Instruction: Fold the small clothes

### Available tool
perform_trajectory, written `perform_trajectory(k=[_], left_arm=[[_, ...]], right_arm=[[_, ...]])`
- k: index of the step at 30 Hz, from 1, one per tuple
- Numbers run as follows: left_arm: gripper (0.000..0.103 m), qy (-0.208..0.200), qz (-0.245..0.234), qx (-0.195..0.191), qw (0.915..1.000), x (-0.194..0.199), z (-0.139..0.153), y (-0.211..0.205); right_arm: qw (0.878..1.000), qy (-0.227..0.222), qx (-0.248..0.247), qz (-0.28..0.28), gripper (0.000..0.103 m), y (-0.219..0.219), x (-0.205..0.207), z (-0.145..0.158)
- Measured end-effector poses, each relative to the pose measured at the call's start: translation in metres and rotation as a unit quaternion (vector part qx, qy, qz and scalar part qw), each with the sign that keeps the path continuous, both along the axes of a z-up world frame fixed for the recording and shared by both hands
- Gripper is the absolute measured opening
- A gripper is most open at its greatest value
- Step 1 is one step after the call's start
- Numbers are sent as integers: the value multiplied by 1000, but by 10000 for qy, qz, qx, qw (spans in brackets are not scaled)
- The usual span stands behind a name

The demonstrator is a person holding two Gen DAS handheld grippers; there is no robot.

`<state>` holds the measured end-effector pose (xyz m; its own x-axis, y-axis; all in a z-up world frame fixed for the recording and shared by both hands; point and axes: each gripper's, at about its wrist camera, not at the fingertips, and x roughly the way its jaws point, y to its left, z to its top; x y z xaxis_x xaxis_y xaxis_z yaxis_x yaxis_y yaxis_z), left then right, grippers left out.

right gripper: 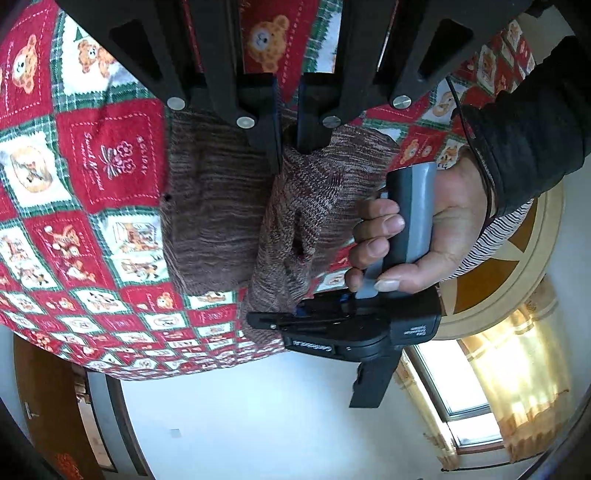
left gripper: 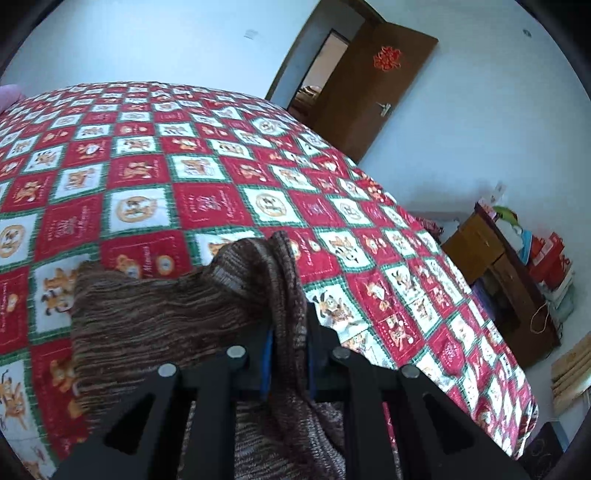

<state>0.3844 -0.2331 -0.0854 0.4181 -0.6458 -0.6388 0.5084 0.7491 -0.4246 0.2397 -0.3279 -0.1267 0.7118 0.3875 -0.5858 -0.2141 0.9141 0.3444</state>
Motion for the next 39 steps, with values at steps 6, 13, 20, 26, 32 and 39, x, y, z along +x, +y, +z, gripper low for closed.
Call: perform_trajectory(k=[6,13,20,26,32,39], left_arm=[[14,-42,-156,285,9995,0,-14,-27],[13,-214,-438,614,9969,-6,-26,-58],[44,-638,-373,1003,9922,-30,-9,-45],[73,-1275,-83,1430,9814,-64,-8,15],[73,-1236,226,2169,9681,-78,-48,56],[80,-976,516,1503,9825,-92,-50,84]], right_arm=[[9991,278,166,-265,6,-20,2,-12],[9953,658,414,-570,6,-46,9,-38],[9942,757,519,-567,6,-52,5,-46],[9952,667,529,-492,7,-55,-3,-44],[9928,294,-167,-1149,48,-53,-14,-29],[9922,-87,-973,-777,48,-12,21,22]])
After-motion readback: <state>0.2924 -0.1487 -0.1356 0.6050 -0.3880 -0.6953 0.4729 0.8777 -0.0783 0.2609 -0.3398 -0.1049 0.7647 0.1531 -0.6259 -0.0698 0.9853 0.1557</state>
